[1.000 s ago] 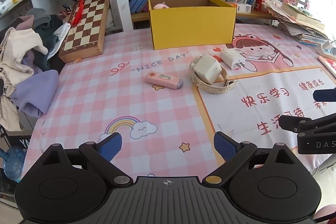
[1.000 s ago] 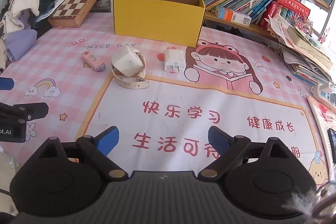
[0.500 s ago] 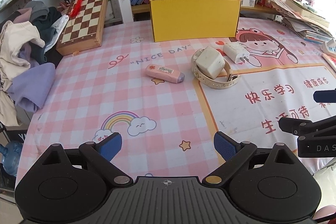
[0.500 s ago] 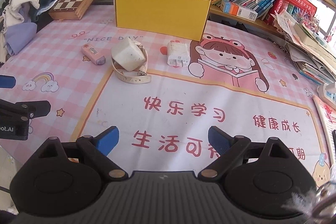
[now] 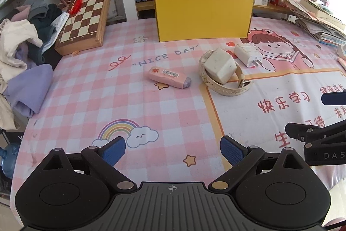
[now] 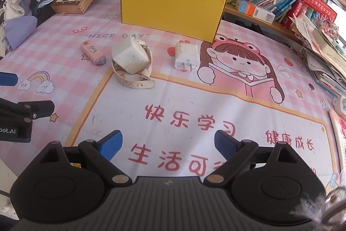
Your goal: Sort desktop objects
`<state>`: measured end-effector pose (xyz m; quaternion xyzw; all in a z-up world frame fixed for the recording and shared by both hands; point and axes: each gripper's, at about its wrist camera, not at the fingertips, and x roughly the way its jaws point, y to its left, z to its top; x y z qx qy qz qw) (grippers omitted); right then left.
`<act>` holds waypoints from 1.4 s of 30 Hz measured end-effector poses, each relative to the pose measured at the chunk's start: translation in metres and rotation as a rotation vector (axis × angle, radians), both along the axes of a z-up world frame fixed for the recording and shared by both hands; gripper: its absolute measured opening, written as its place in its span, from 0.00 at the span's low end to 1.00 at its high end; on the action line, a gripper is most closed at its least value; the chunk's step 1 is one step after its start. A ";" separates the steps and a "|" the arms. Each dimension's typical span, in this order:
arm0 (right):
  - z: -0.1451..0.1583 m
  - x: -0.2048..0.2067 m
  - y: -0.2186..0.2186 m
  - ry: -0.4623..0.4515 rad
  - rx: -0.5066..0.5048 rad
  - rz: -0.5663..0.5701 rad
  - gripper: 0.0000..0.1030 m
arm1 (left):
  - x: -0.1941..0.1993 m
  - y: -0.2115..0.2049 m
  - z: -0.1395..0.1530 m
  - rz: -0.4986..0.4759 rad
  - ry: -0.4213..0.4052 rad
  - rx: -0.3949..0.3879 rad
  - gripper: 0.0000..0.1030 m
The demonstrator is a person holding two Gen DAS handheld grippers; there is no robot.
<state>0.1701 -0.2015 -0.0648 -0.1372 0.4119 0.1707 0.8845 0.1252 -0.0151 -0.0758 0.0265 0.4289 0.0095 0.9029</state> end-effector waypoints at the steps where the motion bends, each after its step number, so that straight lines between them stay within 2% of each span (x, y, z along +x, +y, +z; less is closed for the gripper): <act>1: 0.000 0.002 0.000 0.000 -0.002 0.004 0.90 | 0.002 0.000 0.000 0.006 0.001 -0.002 0.93; 16: -0.006 0.034 0.000 0.006 -0.010 0.062 0.89 | 0.028 -0.006 -0.007 0.050 0.000 -0.002 0.93; 27: -0.009 0.069 -0.002 -0.006 0.012 0.080 0.78 | 0.057 -0.013 -0.009 0.078 -0.013 0.017 0.93; 34: -0.011 0.100 -0.007 -0.006 0.014 0.075 0.77 | 0.085 -0.006 -0.013 0.135 -0.017 0.017 0.92; 36: -0.012 0.108 -0.007 -0.005 0.017 0.074 0.77 | 0.092 -0.005 -0.014 0.153 -0.016 0.014 0.88; 42: -0.016 0.125 -0.004 -0.010 0.015 0.097 0.76 | 0.111 0.001 -0.017 0.221 -0.010 -0.020 0.87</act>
